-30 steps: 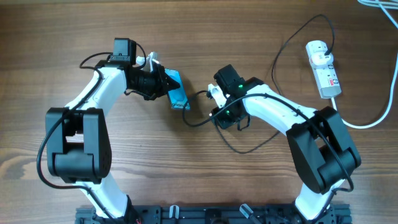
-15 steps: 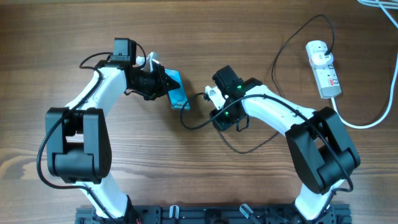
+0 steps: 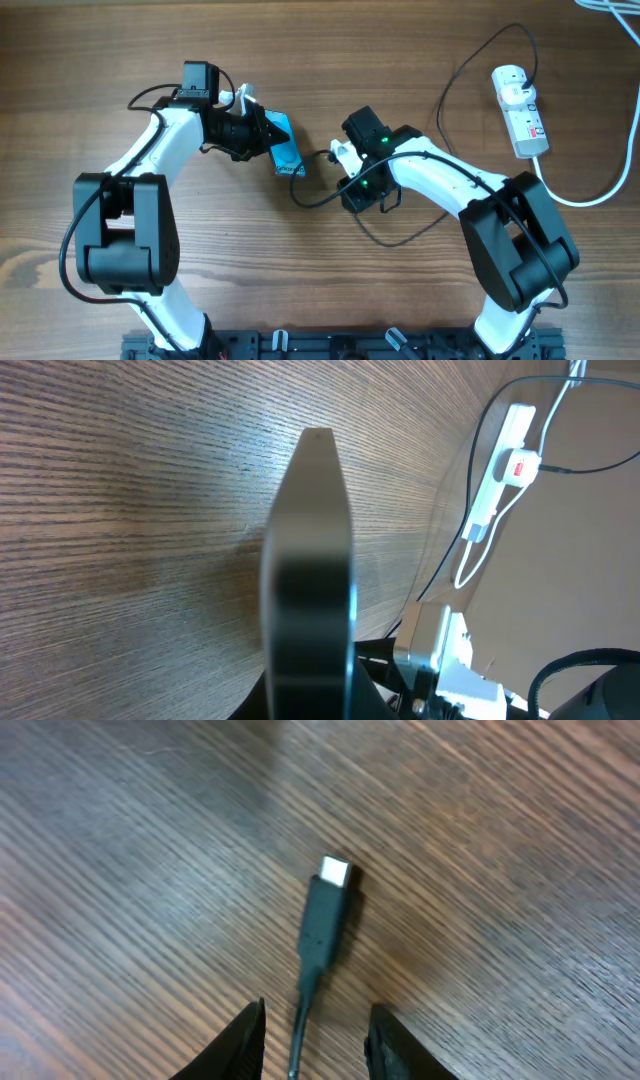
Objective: Plug charger to phone and switch on socket
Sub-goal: 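Lower the right gripper over the USB-C cable plug end, then close the right gripper on the USB-C plug's black housing, then lift the plug with the right gripper toward the phone's bottom port, then push the USB-C plug into the phone's port held by left gripper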
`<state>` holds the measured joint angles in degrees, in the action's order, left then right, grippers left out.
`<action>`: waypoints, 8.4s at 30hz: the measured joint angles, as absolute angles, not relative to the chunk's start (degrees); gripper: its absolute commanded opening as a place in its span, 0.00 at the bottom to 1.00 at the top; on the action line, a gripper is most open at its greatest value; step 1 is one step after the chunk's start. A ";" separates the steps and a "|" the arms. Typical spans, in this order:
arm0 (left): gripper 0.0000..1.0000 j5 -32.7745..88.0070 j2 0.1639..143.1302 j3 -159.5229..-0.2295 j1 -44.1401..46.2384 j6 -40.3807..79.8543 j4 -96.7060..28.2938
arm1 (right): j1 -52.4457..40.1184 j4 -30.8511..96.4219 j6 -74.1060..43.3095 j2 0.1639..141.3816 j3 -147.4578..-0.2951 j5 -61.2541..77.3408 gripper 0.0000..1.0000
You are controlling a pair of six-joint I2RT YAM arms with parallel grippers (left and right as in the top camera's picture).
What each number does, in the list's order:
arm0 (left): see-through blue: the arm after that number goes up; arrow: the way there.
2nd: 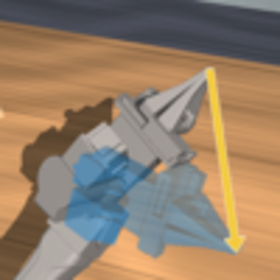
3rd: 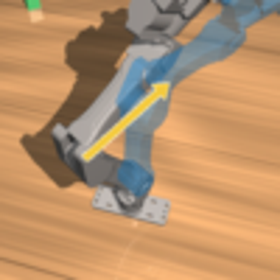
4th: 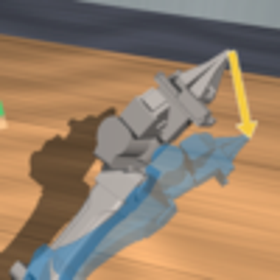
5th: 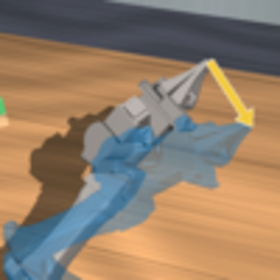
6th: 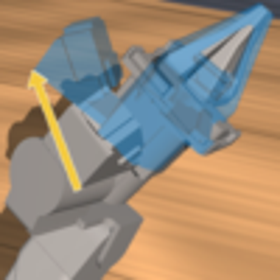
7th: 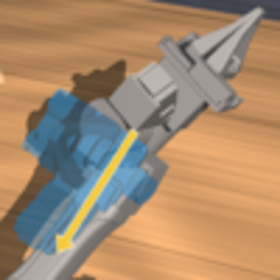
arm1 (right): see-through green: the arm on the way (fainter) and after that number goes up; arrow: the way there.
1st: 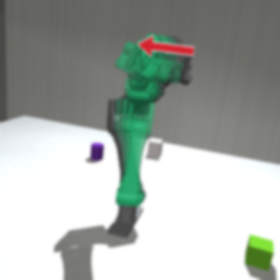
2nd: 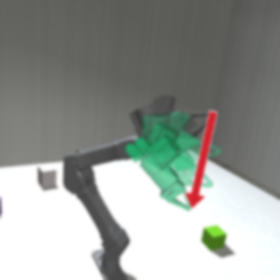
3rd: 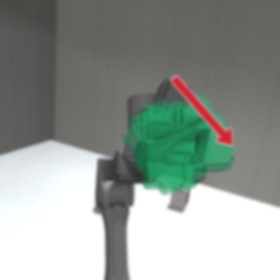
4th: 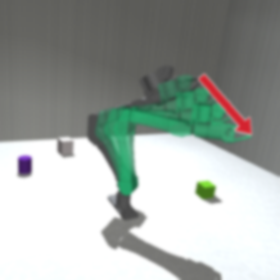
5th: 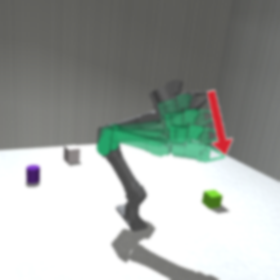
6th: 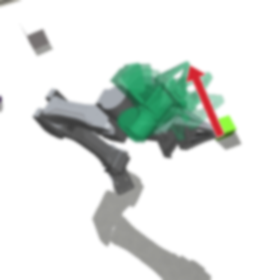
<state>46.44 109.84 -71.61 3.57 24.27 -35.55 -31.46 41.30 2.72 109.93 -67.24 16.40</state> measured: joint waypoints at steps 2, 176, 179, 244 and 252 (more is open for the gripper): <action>0.04 46.44 109.84 -71.61 3.57 24.29 -35.55 | -31.46 41.30 3.16 109.93 -67.24 16.82 0.35; 0.04 58.89 98.35 -71.50 3.40 37.10 -10.46 | -24.88 14.44 -26.83 95.02 -65.82 54.24 0.04; 0.04 58.35 98.35 -71.50 3.38 36.36 -10.92 | -24.99 13.30 -28.38 95.02 -65.82 53.93 0.04; 0.04 61.54 98.39 -71.42 8.84 35.64 -17.91 | -24.53 33.45 -17.61 95.24 -66.15 56.71 0.26; 0.04 58.33 98.41 -71.40 8.82 34.59 -17.76 | -25.08 31.05 -16.60 95.22 -66.15 57.84 0.04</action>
<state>58.33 98.41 -71.40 8.82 34.59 -17.76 -25.08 31.05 -16.60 95.22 -66.15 57.84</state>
